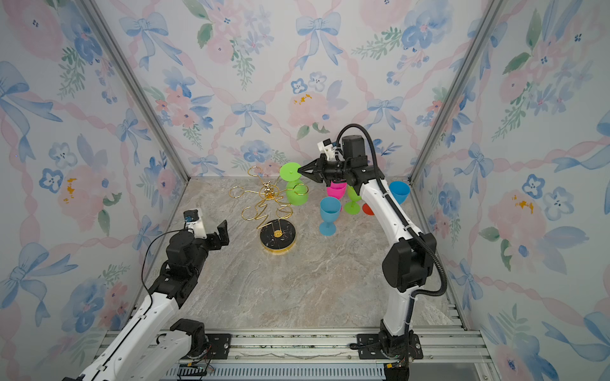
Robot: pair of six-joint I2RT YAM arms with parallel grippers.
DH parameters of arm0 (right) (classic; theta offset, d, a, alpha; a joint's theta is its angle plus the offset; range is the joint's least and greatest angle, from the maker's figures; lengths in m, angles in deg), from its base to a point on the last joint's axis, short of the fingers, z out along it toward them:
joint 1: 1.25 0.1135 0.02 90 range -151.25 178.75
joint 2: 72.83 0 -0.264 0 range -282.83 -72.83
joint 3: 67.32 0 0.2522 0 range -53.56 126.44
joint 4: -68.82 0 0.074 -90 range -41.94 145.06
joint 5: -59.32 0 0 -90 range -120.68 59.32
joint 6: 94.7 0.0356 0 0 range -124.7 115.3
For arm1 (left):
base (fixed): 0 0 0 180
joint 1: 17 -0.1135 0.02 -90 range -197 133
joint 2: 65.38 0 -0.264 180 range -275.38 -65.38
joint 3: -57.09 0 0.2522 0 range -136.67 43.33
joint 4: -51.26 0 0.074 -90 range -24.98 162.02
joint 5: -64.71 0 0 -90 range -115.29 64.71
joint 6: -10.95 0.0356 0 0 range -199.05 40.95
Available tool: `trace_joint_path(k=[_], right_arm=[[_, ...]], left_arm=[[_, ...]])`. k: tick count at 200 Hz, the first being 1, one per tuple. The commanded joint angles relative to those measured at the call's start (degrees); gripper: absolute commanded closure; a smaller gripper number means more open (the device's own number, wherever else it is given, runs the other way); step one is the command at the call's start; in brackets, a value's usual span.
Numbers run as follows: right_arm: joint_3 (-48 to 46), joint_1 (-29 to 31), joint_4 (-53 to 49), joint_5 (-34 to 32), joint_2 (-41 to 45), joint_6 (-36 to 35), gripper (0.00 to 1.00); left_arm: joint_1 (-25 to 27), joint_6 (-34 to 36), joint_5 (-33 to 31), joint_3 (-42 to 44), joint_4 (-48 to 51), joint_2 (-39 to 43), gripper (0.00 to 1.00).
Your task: Take the wine glass off the wine glass rack
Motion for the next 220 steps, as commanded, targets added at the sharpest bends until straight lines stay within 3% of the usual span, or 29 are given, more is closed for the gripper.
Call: trace_joint_path(k=[1,108,138,188,220], right_arm=[[-0.69,-1.08,0.13,0.62,2.59,-2.70,1.00],[-0.17,-5.15,-10.63,-4.37,8.81,-13.28,1.00],[-0.84,-5.41,-14.90,-8.69,12.19,-19.64,1.00],[-6.81,-5.42,-17.64,-16.48,20.71,-26.52,1.00],[-12.06,-5.34,-18.61,-20.14,26.94,-30.88,1.00]], left_arm=[[-0.37,-1.23,1.00,0.71,-0.59,-0.03,0.02],[-0.28,-2.34,3.72,-0.36,1.46,0.49,0.02],[-0.39,-3.82,6.13,-1.21,4.49,1.39,0.02],[-0.56,-5.57,14.68,-3.97,12.04,4.17,0.02],[-0.55,-5.65,24.15,-7.18,16.01,4.87,0.02]])
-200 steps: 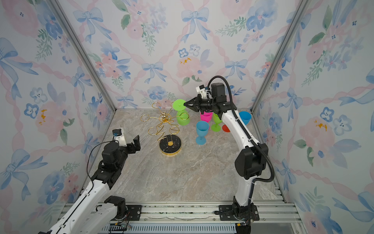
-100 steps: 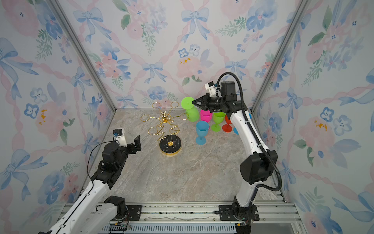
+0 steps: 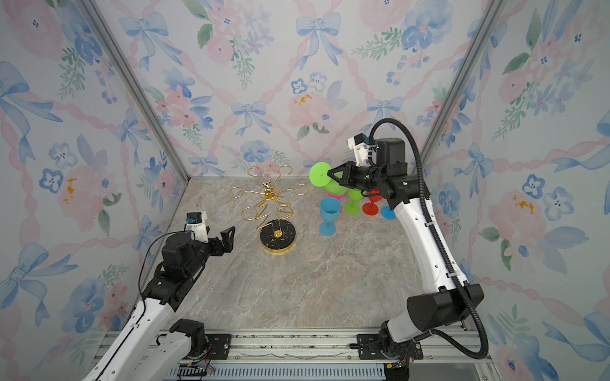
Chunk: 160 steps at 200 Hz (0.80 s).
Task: Take the wine glass off the wine glass rack
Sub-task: 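Carry the green glass toward the left gripper while the left arm reaches in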
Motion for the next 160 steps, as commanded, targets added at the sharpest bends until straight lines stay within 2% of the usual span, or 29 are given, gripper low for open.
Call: trace_joint_path(k=[1,65,126,160], right_arm=[[-3.13,-0.48,-2.18,-4.51,4.32,-5.67,1.00],[-9.12,1.87,-1.10,-6.86,12.59,-10.79,1.00],[-13.60,7.94,-2.29,-9.10,15.32,-15.26,1.00],[-15.11,12.68,-4.26,-11.76,16.95,-18.01,1.00]], left_arm=[[-0.37,-1.18,9.34,-3.52,4.58,0.59,0.02],[-0.35,-4.59,30.42,-7.28,7.05,-2.36,0.06],[-0.07,-6.28,45.79,-6.47,7.03,0.45,0.08],[1.98,-7.71,49.81,-7.49,6.99,1.42,0.10]])
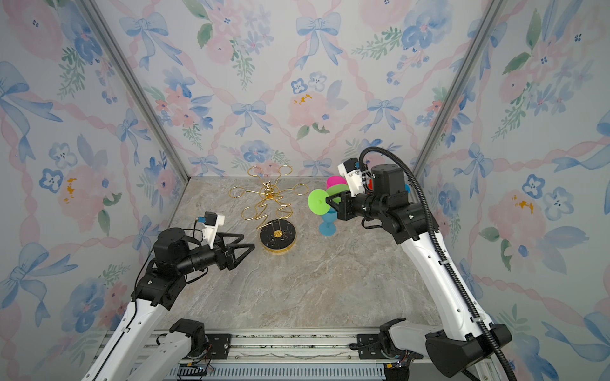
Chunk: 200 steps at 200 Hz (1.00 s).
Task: Take the wine glass off the wine glass rack
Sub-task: 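Carry the green glass toward the left gripper while the left arm reaches in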
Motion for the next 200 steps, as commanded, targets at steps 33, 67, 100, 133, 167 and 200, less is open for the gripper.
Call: trace_joint_path(k=[33,67,100,133,167,200], right_arm=[[-3.78,5.63,-1.25,-4.18,4.97,-3.70,1.00],[-6.59,7.94,-0.33,-4.33,7.72,-3.48,1.00],[-8.86,9.28,0.42,-4.17,9.87,-2.96,1.00],[-10.92,10.15,0.41,-2.88,11.83,-2.41,1.00],[-13.81,10.94,2.08,-1.16,14.64,-0.44,1.00],[-14.64,11.57,1.74,-1.08,16.11,0.06,1.00]], left_arm=[[8.28,-2.80,4.93,-3.48,0.38,0.98,0.13],[14.90,-4.73,-0.96,-5.55,-0.37,-0.08,0.21],[18.80,-11.12,-2.07,-4.94,-7.47,-2.32,0.27],[25.11,-16.34,-5.42,-2.92,-17.61,-4.08,0.30],[29.17,-23.56,-6.87,2.28,-32.40,-6.51,0.36],[31.34,-23.68,-9.17,1.26,-33.65,-10.05,0.42]])
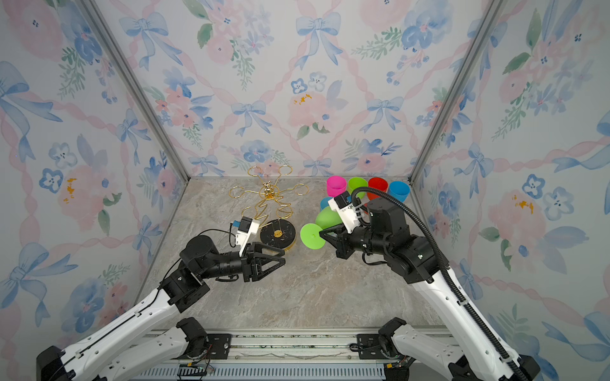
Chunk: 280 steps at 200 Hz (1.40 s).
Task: Take the wine glass off the wine glass rack
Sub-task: 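Carry the green glass toward the left gripper while the left arm reaches in, then close the left gripper on the green glass's foot beside the right gripper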
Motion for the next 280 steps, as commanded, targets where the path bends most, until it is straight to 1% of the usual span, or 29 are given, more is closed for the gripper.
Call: trace_joint_path(k=[1,24,29,50,88,133,232,259,280], right_arm=[[-0.65,0.99,1.59,1.13,1.47,1.03,1.00],[-1.05,1.53,1.91,1.40,2.00,1.26,1.00],[-1.08,1.64,2.00,1.40,2.09,1.41,1.00],[-1.18,2.01,1.98,1.46,2.19,1.37,1.00],[-1.43,2.58,1.83,1.86,2.30,1.59,1.00],[-2.93,3.42,4.11,2.72,2.92,3.21,1.00],[-4.79,3.77,6.90,4.25,2.58,4.64,1.00],[-5.04,3.77,7.54,4.26,2.39,4.61,1.00],[-5.13,3.81,7.65,4.60,1.73,4.56,1.00]], left_arm=[[1.21,-2.34,-2.15,-0.37,-6.36,-1.77,0.42],[2.12,-2.22,-2.60,-0.80,-6.56,-3.88,0.42],[2.29,-2.22,-2.62,-2.79,-6.69,-4.33,0.43],[2.67,-2.39,-2.92,-3.71,-7.13,-6.00,0.44],[2.84,-4.00,-3.79,-4.14,-9.32,-8.46,0.56],[3.22,-4.92,-2.61,-5.10,-11.00,-10.89,0.57],[3.55,-5.73,-2.09,-5.33,-11.72,-11.23,0.67],[3.59,-6.02,-2.17,-5.19,-11.78,-11.16,0.71],[3.54,-6.17,-2.27,-5.25,-11.84,-11.13,0.78]])
